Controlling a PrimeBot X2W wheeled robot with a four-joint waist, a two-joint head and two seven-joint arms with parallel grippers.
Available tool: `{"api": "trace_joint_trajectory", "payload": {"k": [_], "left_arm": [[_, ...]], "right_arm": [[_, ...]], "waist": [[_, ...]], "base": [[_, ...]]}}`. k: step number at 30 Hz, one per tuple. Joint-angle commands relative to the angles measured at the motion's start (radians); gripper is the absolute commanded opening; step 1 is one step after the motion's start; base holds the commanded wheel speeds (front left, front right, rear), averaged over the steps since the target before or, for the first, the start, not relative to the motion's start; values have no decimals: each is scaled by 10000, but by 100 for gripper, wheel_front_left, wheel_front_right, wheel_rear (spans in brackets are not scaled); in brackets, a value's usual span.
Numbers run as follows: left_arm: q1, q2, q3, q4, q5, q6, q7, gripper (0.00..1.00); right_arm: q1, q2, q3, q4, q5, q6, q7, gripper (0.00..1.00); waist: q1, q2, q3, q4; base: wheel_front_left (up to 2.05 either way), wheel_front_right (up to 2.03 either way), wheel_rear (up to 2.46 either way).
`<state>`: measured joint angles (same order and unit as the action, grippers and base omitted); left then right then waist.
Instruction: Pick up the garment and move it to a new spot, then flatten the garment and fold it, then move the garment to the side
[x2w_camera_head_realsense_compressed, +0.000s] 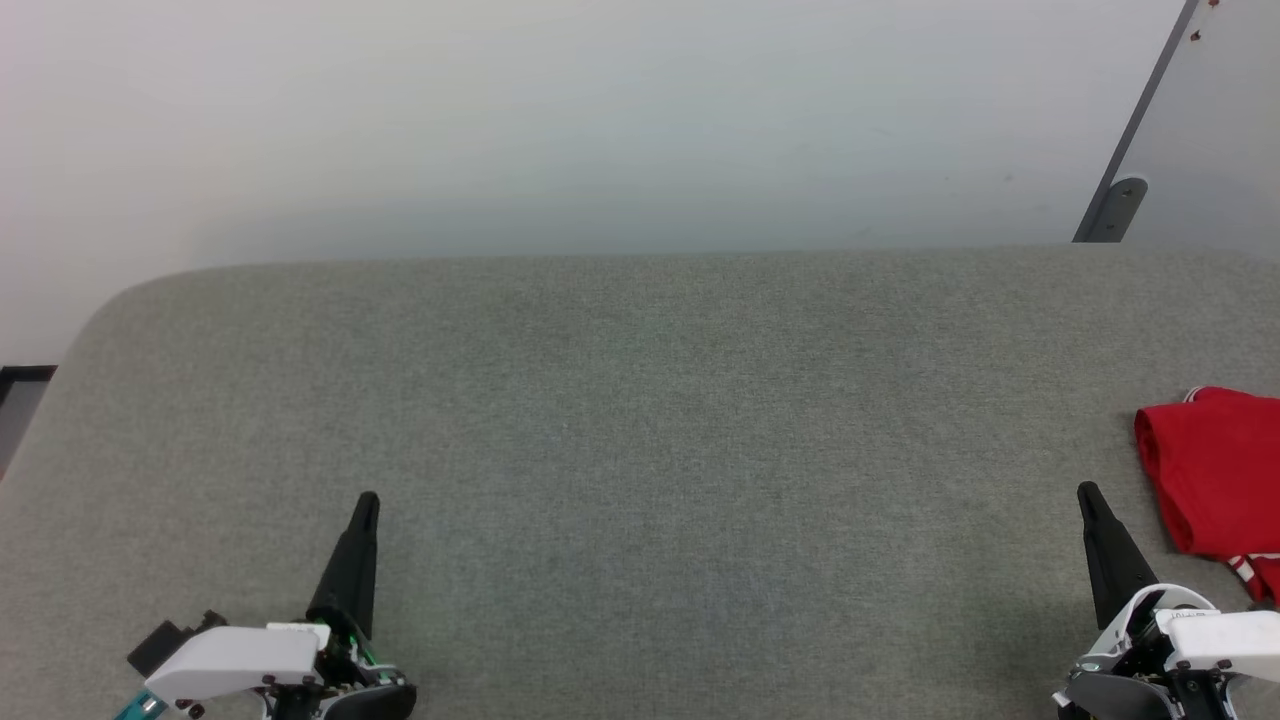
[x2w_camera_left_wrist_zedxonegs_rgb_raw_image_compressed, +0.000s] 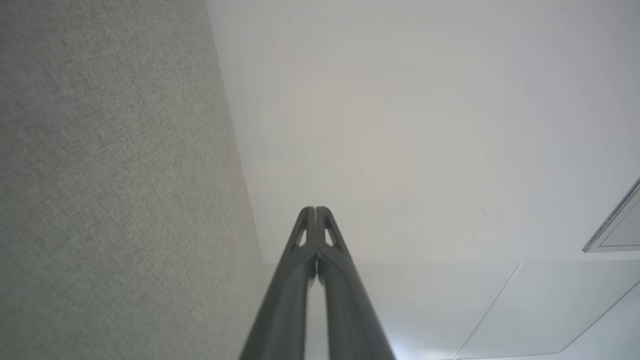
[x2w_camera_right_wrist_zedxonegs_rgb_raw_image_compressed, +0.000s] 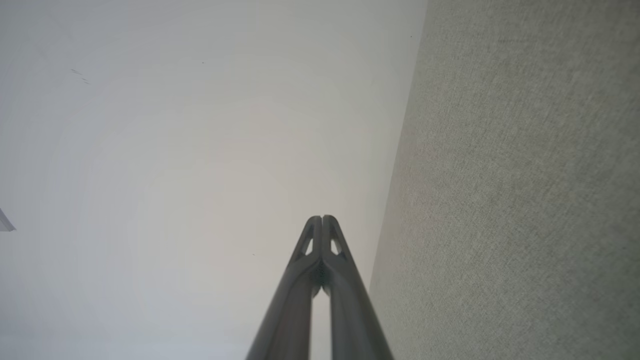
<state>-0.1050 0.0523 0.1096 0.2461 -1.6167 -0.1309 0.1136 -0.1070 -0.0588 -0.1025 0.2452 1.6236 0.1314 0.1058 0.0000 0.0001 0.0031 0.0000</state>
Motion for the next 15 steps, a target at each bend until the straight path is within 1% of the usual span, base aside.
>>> {"api": "trace_joint_trajectory", "payload": {"k": [1, 15], "left_arm": [[-102, -26, 30, 19, 34, 4, 5, 0], [-103, -30, 38, 19, 43, 4, 14, 0]], "right_arm": [[-25, 11, -30, 8, -46, -14, 17, 0], [-29, 27, -47, 10, -53, -14, 43, 0]], "waist": [[0, -1, 0, 0], [0, -1, 0, 0]], "base": [[0, 0, 0], [0, 0, 0]]}}
